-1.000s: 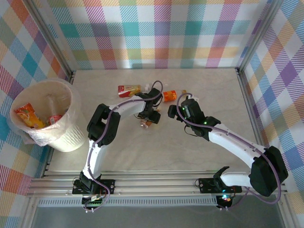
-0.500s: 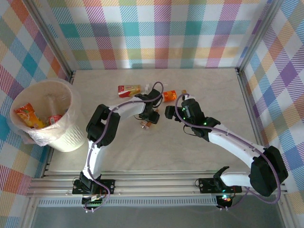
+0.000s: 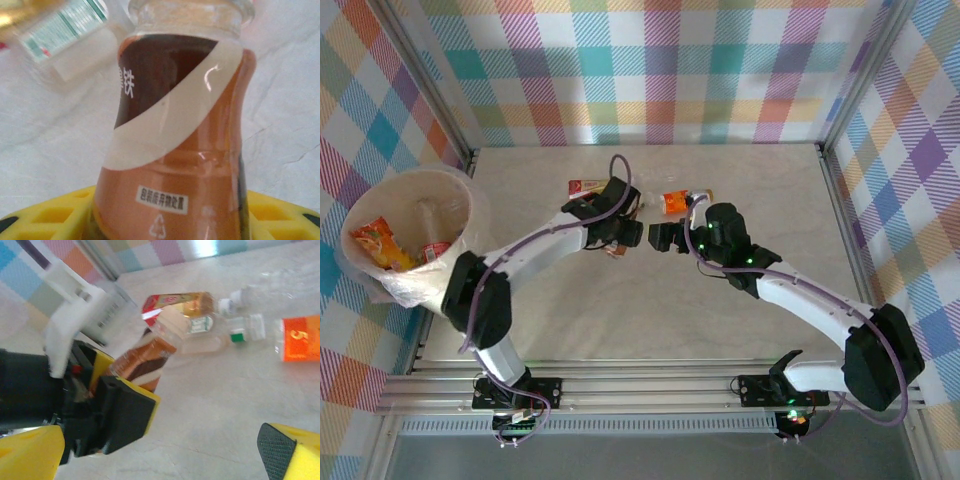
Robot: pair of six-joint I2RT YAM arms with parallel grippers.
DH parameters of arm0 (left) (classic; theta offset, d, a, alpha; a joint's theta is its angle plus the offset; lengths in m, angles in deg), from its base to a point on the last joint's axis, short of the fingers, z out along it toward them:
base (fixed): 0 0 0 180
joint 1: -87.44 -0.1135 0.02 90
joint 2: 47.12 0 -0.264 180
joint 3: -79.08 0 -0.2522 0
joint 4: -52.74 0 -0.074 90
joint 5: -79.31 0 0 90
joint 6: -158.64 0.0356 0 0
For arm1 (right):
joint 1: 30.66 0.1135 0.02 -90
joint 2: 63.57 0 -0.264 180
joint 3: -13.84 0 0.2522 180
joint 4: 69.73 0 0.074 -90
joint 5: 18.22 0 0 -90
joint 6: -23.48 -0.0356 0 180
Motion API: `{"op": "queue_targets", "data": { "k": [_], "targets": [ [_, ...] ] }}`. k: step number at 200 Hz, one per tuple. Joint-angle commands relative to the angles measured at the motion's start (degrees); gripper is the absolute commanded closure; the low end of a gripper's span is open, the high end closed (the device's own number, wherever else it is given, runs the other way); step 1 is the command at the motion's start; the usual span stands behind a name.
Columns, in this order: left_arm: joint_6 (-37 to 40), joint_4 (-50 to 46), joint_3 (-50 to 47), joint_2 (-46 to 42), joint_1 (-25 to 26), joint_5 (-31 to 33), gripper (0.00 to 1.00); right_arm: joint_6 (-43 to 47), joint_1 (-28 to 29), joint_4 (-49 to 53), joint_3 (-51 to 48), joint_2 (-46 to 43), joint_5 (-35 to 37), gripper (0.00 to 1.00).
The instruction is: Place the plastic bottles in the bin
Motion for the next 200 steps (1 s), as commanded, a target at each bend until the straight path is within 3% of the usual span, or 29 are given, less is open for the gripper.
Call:
{"op": "queue_targets", "data": {
  "k": [1, 60, 82, 125, 200],
  "targets": [
    [-2.2, 1.5, -2.3, -6.8, -0.6, 4.6, 0.54, 2.7, -0.1, -7.2, -0.6, 0.7, -4.5, 0.00],
    [-1.9, -2.5, -2.3, -19.5, -5.0, 8.2, 0.54, 2.6, 0.0, -8.6, 0.3, 1.9, -5.1, 0.00],
    [-2.8, -5.0, -0.4, -23.0, -6.1, 14.8, 0.54, 2.3, 0.1, -9.1, 0.5, 2.5, -5.3, 0.00],
    [0.0, -9.9, 6.2, -26.4, -6.8, 27.0, 0.54, 2.1, 0.1, -8.4, 2.1, 3.9, -5.8, 0.00],
    [2.1, -8.5, 11.1, -27.8, -17.6, 33.8, 0.54, 1.4, 0.1, -7.6, 4.5, 5.8, -6.6, 0.00]
  ]
}}
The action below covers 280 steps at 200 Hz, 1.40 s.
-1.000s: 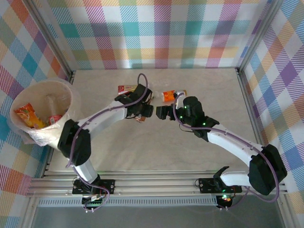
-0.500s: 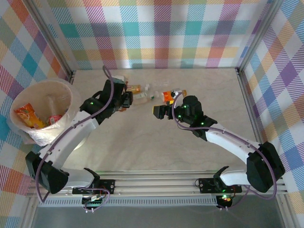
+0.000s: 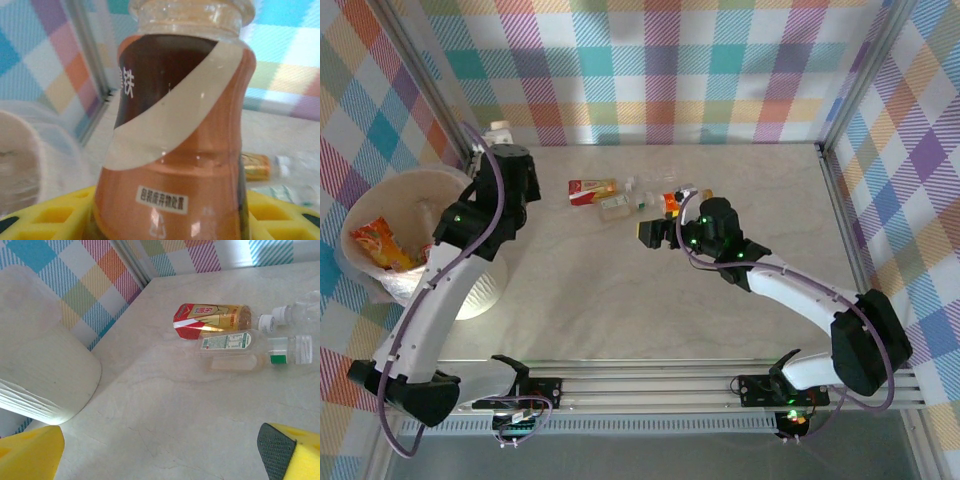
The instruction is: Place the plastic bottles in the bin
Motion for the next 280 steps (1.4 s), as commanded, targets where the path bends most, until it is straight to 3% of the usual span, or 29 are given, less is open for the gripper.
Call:
{"op": "queue_targets", "data": {
  "k": [1, 102, 119, 144, 194, 214, 280],
  "targets": [
    [1.7, 0.7, 2.5, -1.0, -2.6, 4.7, 0.54, 0.0, 0.1, -1.4, 2.2, 0.6, -1.2, 0.00],
    [0.3, -1.3, 3.4, -3.3, -23.0, 3.7, 0.51, -0.3, 0.1, -1.1, 4.5, 3.1, -2.1, 0.00],
    [-1.8, -2.5, 2.7, -3.2, -27.8, 1.3, 0.49, -0.4, 0.1, -1.1, 5.3, 3.7, -2.7, 0.00],
    [-4.5, -3.3, 0.9, -3.2, -35.4, -7.2, 0.49, -0.4, 0.1, -0.7, 5.9, 3.9, -2.9, 0.00],
    [-8.3, -6.0, -1.2, -2.3, -44.4, -14.5, 0.47, -0.8, 0.1, -0.2, 5.7, 3.6, -2.7, 0.00],
    [-9.9, -6.9, -1.0, -1.4, -46.6, -17.2, 0.45, -0.8, 0.1, -0.1, 5.7, 3.6, -2.6, 0.00],
    [-10.9, -10.0, -3.2, -1.4, -48.5, -14.6, 0.39, -0.4, 0.1, 0.4, 5.6, 3.4, -2.1, 0.00]
  ]
}}
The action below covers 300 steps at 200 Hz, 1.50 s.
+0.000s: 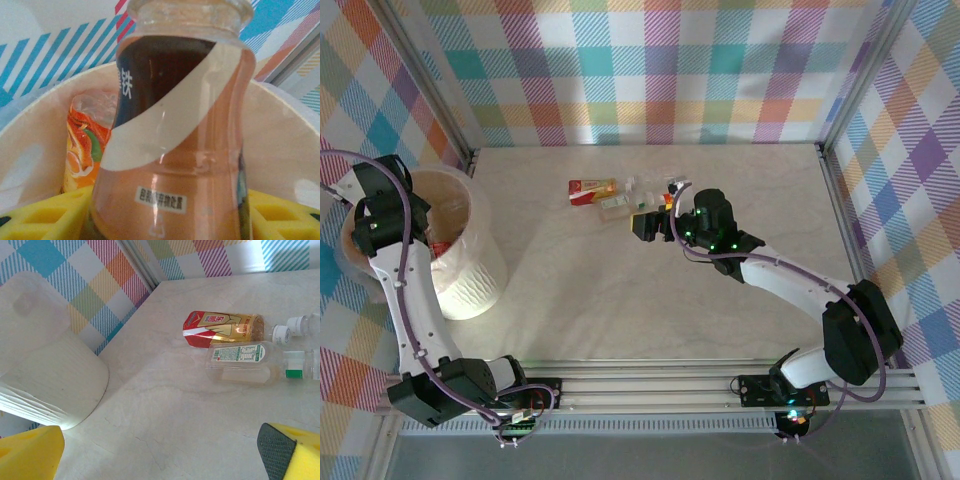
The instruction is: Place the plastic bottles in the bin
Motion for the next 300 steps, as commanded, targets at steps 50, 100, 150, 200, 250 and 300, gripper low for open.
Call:
{"op": "queue_targets", "data": {
  "k": [50, 100, 150, 200, 250, 300],
  "targets": [
    [-0.4, -4.6, -3.8, -4.0, -1.3, 2.3, 0.22, -0.5, 0.1, 0.2, 1.7, 0.5, -0.9, 0.00],
    [-1.6, -3.9, -2.7, -4.6, -1.3, -1.3, 0.17, -0.7, 0.1, 0.5, 1.7, 0.8, -0.7, 0.00],
    [-3.9, -0.7, -4.2, -6.4, -1.2, -16.9, 0.03, -1.5, 0.0, 2.8, 2.4, 1.3, 3.0, 0.00],
    [-7.4, 8.1, -10.2, -13.0, 2.8, -36.1, 0.00, -7.6, -3.6, 11.0, 4.8, 3.8, 10.2, 0.00],
    [-14.6, 25.3, -17.4, -14.7, 12.1, -55.5, 0.00, -20.9, -12.0, 24.1, 9.8, 8.1, 12.0, 0.00],
    [-14.0, 35.7, -21.8, -9.6, 37.3, -45.9, 0.00, -34.2, -17.6, 34.1, 16.7, 14.4, 14.2, 0.00]
  ]
}}
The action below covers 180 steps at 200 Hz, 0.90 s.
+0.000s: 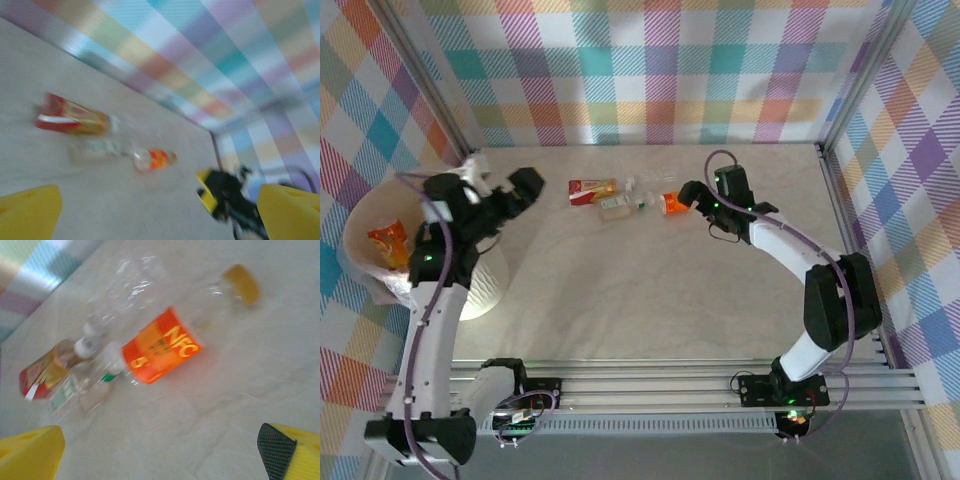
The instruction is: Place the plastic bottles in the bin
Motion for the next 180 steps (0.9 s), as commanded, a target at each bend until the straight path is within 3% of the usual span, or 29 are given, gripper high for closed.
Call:
{"op": "queue_targets", "data": {
  "k": [1, 16, 36, 102, 180],
  "targets": [
    [-1.7, 9.8, -2.8, 3.0, 9.6, 2.1, 0.00, -11.1, -1.7, 8.5, 4.4, 3.0, 1.6, 0.00],
    [-0.9, 11.2, -3.3, 5.2, 13.9, 4.2, 0.00, -12.6, -2.4, 11.2, 7.9, 5.7, 0.5, 0.00],
    [2.5, 6.2, -1.0, 6.7, 16.5, 8.6, 0.00, -14.5, -2.5, 14.0, 12.1, 9.4, 0.8, 0.00],
    [5.9, 4.1, -2.3, 6.8, 17.7, 5.9, 0.00, -30.2, -7.2, 22.2, 29.9, 27.0, -6.4, 0.02],
    [9.0, 1.8, -5.6, 3.1, 17.7, 3.8, 0.00, -36.6, -8.2, 32.6, 48.7, 43.0, -10.9, 0.05]
  ]
}}
